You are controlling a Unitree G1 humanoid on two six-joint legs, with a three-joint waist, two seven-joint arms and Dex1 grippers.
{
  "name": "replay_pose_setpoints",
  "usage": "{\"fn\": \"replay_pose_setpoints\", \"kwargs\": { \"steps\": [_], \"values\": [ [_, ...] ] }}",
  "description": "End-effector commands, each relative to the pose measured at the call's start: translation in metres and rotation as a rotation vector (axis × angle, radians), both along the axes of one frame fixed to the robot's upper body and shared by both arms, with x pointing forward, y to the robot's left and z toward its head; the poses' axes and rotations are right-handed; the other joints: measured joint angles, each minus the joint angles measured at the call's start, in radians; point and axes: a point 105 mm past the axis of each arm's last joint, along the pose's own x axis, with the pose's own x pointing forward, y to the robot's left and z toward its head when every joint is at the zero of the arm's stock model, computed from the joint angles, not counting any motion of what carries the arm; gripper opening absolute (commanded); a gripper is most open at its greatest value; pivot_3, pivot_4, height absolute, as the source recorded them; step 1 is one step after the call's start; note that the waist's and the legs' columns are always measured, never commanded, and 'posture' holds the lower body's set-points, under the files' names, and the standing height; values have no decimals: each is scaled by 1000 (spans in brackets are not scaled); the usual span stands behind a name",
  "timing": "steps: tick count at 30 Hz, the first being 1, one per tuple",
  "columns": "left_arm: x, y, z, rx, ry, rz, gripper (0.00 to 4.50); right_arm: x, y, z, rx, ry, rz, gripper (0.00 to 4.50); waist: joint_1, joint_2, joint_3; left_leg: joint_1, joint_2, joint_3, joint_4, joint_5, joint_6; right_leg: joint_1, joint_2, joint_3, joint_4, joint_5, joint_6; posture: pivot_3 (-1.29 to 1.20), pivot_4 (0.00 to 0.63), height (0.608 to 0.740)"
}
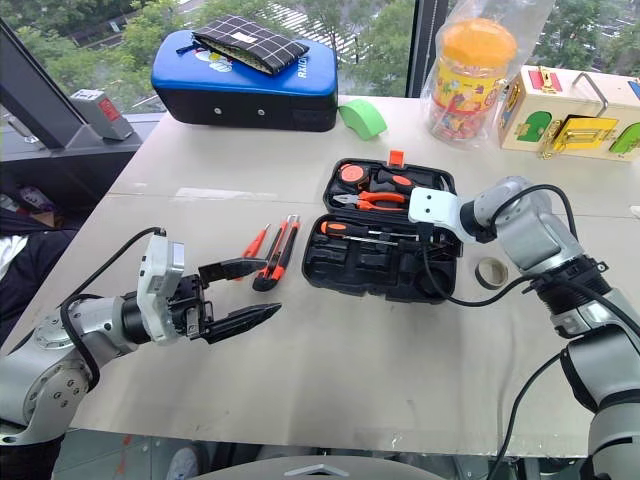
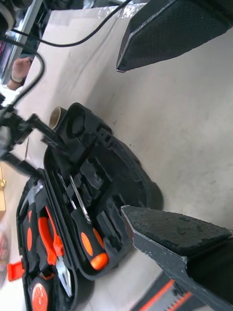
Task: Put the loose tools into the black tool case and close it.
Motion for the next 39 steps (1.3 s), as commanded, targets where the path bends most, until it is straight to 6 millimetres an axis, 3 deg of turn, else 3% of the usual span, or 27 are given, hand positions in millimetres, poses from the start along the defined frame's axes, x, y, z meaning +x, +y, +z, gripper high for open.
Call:
{"fn": "replay_pose_setpoints", "kwargs": {
  "steps": [1,5,7,9,10,13,17,20,22,24,27,28,31,32,34,39],
  "values": [
    [0,-3,4,14,-34,-32,4500,-11,14,39,246,-29,34,3364,0,1,1,0,0,0,-1,0,0,0,0,0,0,0,0,0,150,740],
    [1,-3,3,14,-35,-35,4500,-16,12,42,447,-4,-70,2213,3,0,0,0,0,0,-1,0,0,0,-1,0,0,0,0,0,150,740],
    [3,-2,2,13,-40,-23,4500,-10,7,32,492,-67,-162,1399,6,-2,-1,0,0,0,-1,0,0,0,-1,-1,0,0,0,0,150,740],
    [4,0,1,7,-38,-5,4500,-5,3,23,569,-103,-266,267,5,-1,-1,0,0,0,-1,0,0,0,-1,-1,0,0,0,0,150,740],
    [4,1,1,5,-37,3,4500,-5,3,18,606,-91,-304,59,5,-1,-1,0,0,0,-1,0,0,0,-1,-1,0,0,0,0,150,740],
    [5,4,-2,12,-36,11,4500,-15,5,-15,556,-54,-333,59,4,0,0,0,-1,1,-1,0,0,0,-1,0,1,0,0,0,150,740],
    [4,6,-6,23,-32,18,4500,-27,3,-77,267,-12,-303,59,-1,0,-2,1,-1,1,-1,0,0,0,-1,1,1,0,0,0,150,740],
    [4,6,-7,24,-31,24,4500,-29,-4,-87,172,-26,-271,59,0,-2,-7,5,-1,2,-1,0,0,2,0,1,2,0,0,0,150,740],
    [4,7,-9,21,-26,42,4500,-27,-6,-82,161,-77,-252,59,2,-4,-9,6,-1,2,-1,0,0,3,0,0,2,0,0,0,150,740],
    [8,10,-9,4,-29,101,4500,-22,-3,-58,257,-160,-244,59,5,-7,-11,6,-1,1,-1,0,0,3,0,0,3,0,0,0,150,740],
    [21,21,-7,-55,-27,266,4500,-32,15,9,634,-283,-144,59,7,-8,-10,3,-1,0,2,0,0,3,-1,-1,2,0,0,0,150,740],
    [29,28,-12,-32,-31,370,4500,-48,16,22,700,-240,-73,59,5,-4,-7,1,-1,0,2,0,0,2,-1,-1,3,0,0,0,150,740],
    [55,59,-27,31,46,731,4500,-89,18,35,725,-125,50,790,15,5,-2,0,-1,0,3,0,1,1,-1,-1,3,0,1,0,150,740],
    [59,65,-30,43,74,797,4500,-98,18,36,723,-97,70,1298,15,3,-3,0,-1,-2,3,0,1,1,0,-2,3,0,1,0,150,740],
    [65,67,-35,86,89,828,4500,-114,18,40,717,-56,100,2016,14,-2,-6,0,0,-4,2,0,1,2,2,-3,3,0,1,0,150,740],
    [85,67,-52,170,120,880,4500,-137,17,44,696,-15,113,4429,10,-3,-5,0,-1,-3,4,0,1,2,0,-2,4,0,1,0,150,740]
  ]
}}
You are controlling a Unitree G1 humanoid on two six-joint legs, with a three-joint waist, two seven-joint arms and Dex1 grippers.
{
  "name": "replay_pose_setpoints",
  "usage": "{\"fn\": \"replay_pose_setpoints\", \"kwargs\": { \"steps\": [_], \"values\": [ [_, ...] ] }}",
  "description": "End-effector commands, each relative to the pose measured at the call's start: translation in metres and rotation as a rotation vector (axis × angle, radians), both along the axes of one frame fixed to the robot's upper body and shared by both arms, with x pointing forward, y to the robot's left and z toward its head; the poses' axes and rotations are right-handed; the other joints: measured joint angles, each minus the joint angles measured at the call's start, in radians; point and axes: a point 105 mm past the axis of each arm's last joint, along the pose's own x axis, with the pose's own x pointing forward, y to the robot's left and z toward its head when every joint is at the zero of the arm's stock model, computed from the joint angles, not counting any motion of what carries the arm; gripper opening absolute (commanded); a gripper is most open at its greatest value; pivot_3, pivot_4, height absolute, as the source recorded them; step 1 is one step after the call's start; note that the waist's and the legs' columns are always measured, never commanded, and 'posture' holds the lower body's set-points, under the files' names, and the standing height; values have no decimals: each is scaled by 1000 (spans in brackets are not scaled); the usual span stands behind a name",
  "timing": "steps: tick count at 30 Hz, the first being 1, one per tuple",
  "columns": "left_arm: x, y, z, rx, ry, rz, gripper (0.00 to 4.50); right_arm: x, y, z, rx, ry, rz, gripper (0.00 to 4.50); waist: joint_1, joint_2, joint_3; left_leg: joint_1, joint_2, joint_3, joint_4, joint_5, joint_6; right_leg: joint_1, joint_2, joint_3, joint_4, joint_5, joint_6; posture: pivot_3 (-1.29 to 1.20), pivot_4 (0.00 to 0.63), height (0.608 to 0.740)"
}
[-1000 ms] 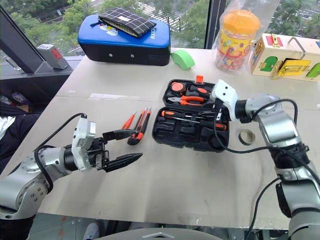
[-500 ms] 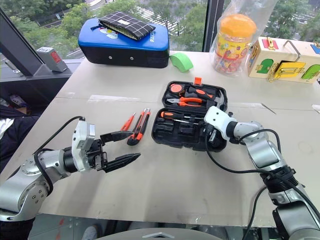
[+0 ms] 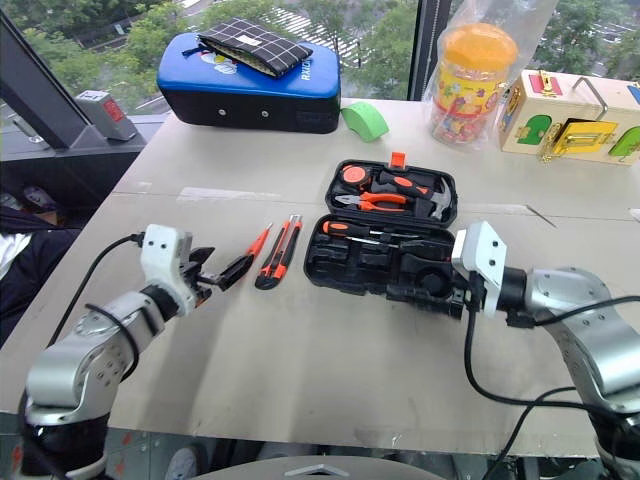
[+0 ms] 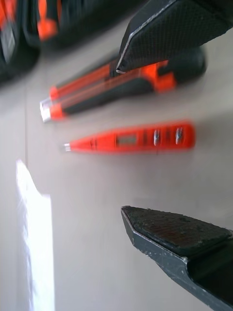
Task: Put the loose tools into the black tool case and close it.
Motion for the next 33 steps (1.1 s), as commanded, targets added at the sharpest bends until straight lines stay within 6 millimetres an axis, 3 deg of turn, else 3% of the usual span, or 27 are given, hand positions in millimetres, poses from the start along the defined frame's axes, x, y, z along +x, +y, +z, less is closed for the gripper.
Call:
{"fn": "replay_pose_setpoints", "kwargs": {
  "steps": [1,4,5,6,10,11,12,14,18,24,28,30,33],
  "values": [
    [9,4,-7,64,28,23,4500,-13,2,14,-2,-53,18,4469,-1,-1,0,0,0,1,0,0,0,0,0,1,0,0,0,0,150,740],
    [15,5,-21,120,74,-26,4500,-13,-4,10,-13,-69,-44,4469,-1,-2,1,0,0,1,1,0,0,0,0,1,2,0,0,0,150,740],
    [16,6,-25,137,90,-43,3959,-13,-6,9,-18,-74,-62,4500,6,-2,1,0,0,0,1,0,0,0,0,0,2,0,0,0,150,740],
    [18,5,-29,149,98,-58,3755,-14,-7,7,-17,-74,-75,4500,8,-2,0,0,0,-1,1,0,0,0,1,-1,2,0,0,0,150,740],
    [20,-4,-35,146,103,-149,1742,-16,-10,2,-17,-68,-113,4500,20,1,0,1,0,1,1,0,0,0,0,0,2,0,0,0,150,740],
    [21,-5,-33,148,85,-164,1479,-16,-11,1,-15,-68,-122,4500,22,1,0,1,-1,1,2,0,0,0,0,0,2,0,0,0,150,740],
    [22,-5,-29,141,63,-178,843,-16,-12,1,-13,-68,-132,4500,23,1,0,1,-1,1,3,0,0,1,-1,0,2,0,0,0,150,740],
    [27,-1,-12,137,-21,-200,13,-18,-15,1,-5,-68,-156,4500,24,1,0,0,-1,1,3,0,0,1,-2,0,2,0,0,0,150,740],
    [35,-7,26,138,-176,-312,23,-22,-20,2,-1,-91,-202,4500,22,-1,1,-1,-1,-1,3,0,0,0,-1,-1,2,0,0,0,150,740],
    [35,-60,70,103,-283,-666,23,-30,-35,3,-12,-115,-316,4500,21,-2,2,-2,-1,0,3,0,0,0,-1,-3,2,0,0,0,150,740],
    [37,-87,65,354,-392,-849,23,-35,-38,6,-16,-125,-363,4500,15,-2,2,0,-2,3,4,0,0,0,5,-2,3,0,0,0,150,740],
    [47,-90,60,458,-434,-841,23,-38,-38,6,-17,-125,-377,4500,16,-2,2,0,-1,3,4,0,0,0,7,-1,3,0,0,0,150,740],
    [54,-111,50,595,-503,-928,23,-44,-39,4,-23,-118,-411,4500,20,-2,2,0,0,3,4,0,0,0,10,-1,4,0,0,0,150,740]
  ]
}}
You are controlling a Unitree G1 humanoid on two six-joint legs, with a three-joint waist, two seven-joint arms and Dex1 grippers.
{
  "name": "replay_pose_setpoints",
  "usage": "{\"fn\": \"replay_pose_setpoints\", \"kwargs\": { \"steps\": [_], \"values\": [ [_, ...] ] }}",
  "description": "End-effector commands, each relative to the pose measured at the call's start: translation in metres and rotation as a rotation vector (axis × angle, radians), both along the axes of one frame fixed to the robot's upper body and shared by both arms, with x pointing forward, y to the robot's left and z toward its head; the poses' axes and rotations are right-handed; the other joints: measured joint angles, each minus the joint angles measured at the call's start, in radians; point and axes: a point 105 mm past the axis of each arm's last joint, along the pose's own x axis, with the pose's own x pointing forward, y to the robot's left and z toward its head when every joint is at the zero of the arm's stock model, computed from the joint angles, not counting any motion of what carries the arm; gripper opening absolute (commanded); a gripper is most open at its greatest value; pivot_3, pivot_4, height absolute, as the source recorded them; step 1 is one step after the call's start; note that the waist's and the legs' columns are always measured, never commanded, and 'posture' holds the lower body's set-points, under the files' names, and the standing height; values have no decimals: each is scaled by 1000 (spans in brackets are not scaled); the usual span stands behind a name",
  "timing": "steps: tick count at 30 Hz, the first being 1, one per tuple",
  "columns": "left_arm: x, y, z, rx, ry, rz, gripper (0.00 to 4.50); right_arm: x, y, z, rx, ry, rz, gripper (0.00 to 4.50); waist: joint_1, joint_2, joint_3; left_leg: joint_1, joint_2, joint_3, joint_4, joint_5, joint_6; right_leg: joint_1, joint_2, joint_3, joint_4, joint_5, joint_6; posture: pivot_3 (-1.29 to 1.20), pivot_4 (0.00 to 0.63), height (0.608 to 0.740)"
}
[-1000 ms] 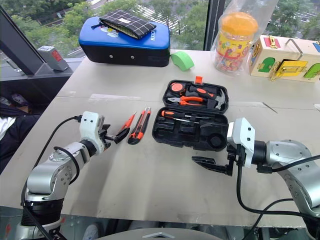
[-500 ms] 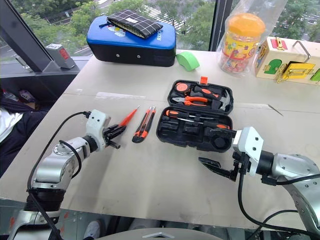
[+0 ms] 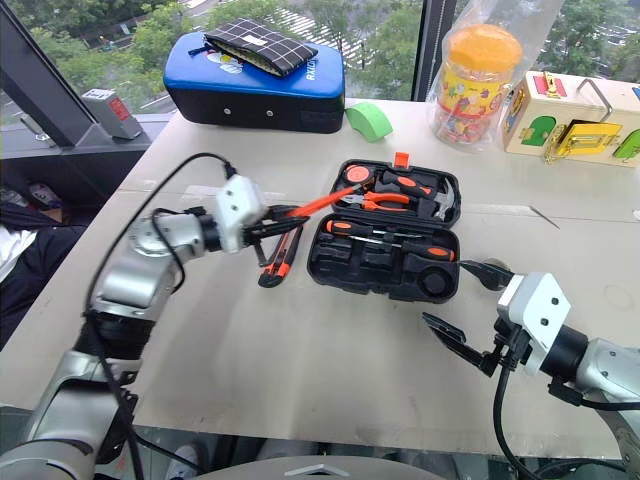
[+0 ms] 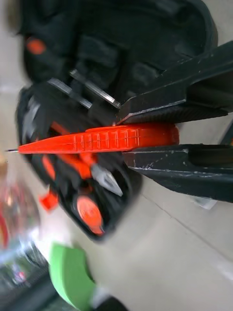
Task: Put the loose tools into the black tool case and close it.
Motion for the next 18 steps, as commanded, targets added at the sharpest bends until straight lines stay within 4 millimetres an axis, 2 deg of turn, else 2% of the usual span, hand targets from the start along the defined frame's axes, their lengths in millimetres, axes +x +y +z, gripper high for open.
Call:
{"fn": "replay_pose_setpoints", "kwargs": {
  "steps": [1,5,11,18],
  "values": [
    [5,-23,1,126,-169,-120,23,-8,1,9,-10,-44,-30,4500,3,0,0,0,0,0,0,0,0,0,0,0,0,0,0,0,150,740],
    [6,-38,-18,234,-139,-256,23,-15,-1,10,-21,-43,-58,4500,4,0,0,-1,-1,0,2,0,0,0,0,0,0,0,0,0,150,740],
    [11,-34,-29,384,-176,-391,23,-22,-2,11,-29,-41,-94,4500,-4,-1,1,0,-1,0,3,0,0,0,3,0,3,0,0,0,150,740],
    [17,-26,-35,465,-168,-433,23,-26,-2,9,-23,-40,-111,4500,-3,-1,1,0,-1,0,3,0,0,0,3,0,3,0,0,0,150,740]
  ]
}}
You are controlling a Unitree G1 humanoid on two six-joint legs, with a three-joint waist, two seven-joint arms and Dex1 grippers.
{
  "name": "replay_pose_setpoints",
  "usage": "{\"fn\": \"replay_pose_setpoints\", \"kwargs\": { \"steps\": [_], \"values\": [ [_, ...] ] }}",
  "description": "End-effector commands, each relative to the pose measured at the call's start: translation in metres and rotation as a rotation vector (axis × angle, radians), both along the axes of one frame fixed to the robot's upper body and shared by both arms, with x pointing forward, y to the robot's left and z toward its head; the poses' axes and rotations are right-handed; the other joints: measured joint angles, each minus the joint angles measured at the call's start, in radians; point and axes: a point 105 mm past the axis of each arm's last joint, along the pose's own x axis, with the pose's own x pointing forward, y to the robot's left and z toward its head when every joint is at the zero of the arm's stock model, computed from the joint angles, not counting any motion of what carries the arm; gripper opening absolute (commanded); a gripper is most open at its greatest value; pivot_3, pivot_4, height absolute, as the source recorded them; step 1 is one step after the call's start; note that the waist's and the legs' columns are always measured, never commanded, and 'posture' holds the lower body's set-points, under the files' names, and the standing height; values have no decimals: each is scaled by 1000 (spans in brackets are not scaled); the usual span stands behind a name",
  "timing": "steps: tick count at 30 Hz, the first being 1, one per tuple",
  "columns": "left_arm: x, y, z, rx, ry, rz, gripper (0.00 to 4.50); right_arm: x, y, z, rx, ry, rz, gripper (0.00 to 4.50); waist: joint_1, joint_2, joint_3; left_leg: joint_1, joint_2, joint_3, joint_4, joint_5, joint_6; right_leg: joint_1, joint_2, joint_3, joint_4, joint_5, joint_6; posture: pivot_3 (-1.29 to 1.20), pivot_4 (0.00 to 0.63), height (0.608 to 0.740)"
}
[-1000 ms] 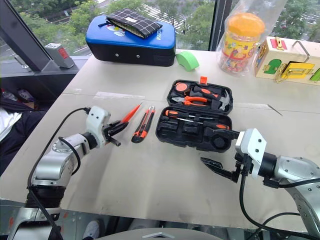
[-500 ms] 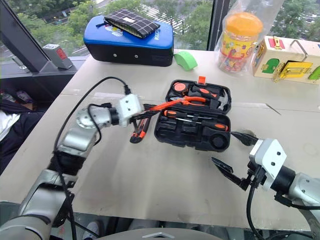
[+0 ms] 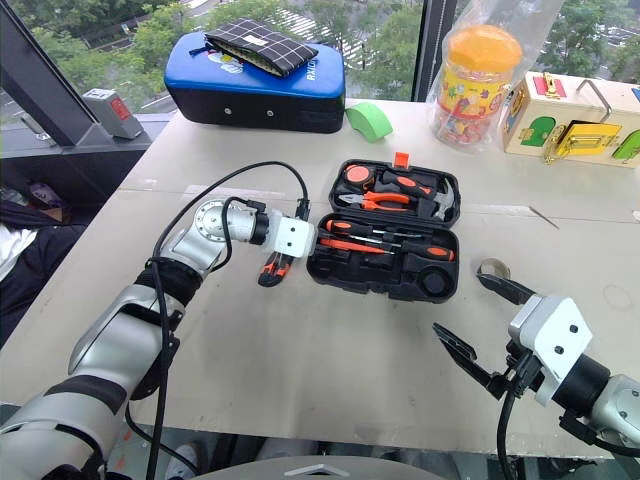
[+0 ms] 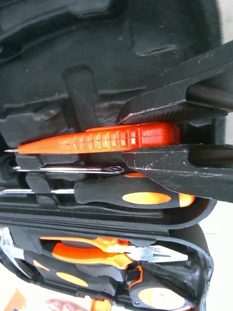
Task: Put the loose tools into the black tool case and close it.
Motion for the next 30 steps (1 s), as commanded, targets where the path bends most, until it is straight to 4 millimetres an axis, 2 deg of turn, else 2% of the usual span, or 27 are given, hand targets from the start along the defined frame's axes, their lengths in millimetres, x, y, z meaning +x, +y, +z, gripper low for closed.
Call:
{"fn": "replay_pose_setpoints", "kwargs": {
  "steps": [1,5,7,10,12,17,19,21,23,24,25,30],
  "values": [
    [2,2,-1,52,-24,-34,23,-5,5,9,-6,-54,14,4500,0,0,0,0,0,0,0,0,0,0,0,0,0,0,0,0,150,740],
    [4,1,-2,68,-18,-42,23,-6,5,8,-5,-53,8,4500,0,0,0,0,0,0,0,0,0,0,0,0,1,0,0,0,150,740],
    [8,0,3,50,-20,-23,1062,-6,5,9,-4,-54,8,4500,0,0,0,0,0,0,1,0,0,0,0,0,1,0,0,0,150,740],
    [13,6,14,13,-3,15,2220,-6,5,9,-3,-54,9,4500,-2,-1,0,0,0,0,1,0,0,0,0,0,1,0,0,0,150,740],
    [14,13,25,-73,107,67,3090,-6,5,8,-4,-51,9,4500,-6,-1,0,0,0,0,1,0,0,0,0,0,1,0,0,0,150,740],
    [9,28,54,-329,485,189,3090,-4,6,8,-3,-50,9,4500,-25,0,0,0,2,-1,1,0,0,0,1,-1,3,0,0,0,150,740],
    [6,26,56,-395,602,242,2532,-2,5,7,-2,-51,9,4500,-24,0,0,0,2,-2,1,0,0,0,1,-1,3,0,0,0,150,740],
    [3,16,50,-429,667,283,1802,1,6,7,5,-54,11,4500,-23,0,0,0,2,-2,1,0,0,0,1,-1,3,0,0,0,150,740],
    [-5,0,39,-440,714,309,655,2,7,7,7,-56,17,4500,-18,0,0,0,2,-2,2,0,0,0,0,-1,3,0,0,0,150,740],
    [-9,-5,33,-432,729,323,223,2,7,8,7,-58,19,4500,-17,0,0,0,2,-2,2,0,0,1,-1,-1,3,0,0,0,150,740],
    [-12,-9,27,-430,735,338,65,3,8,8,7,-59,21,4500,-17,0,0,0,2,-2,2,0,0,0,-1,0,3,0,0,0,150,740],
    [-16,-16,7,-435,758,416,65,4,8,8,7,-57,20,4500,-18,0,0,0,2,-3,2,0,0,0,0,0,4,0,0,0,150,740]
  ]
}}
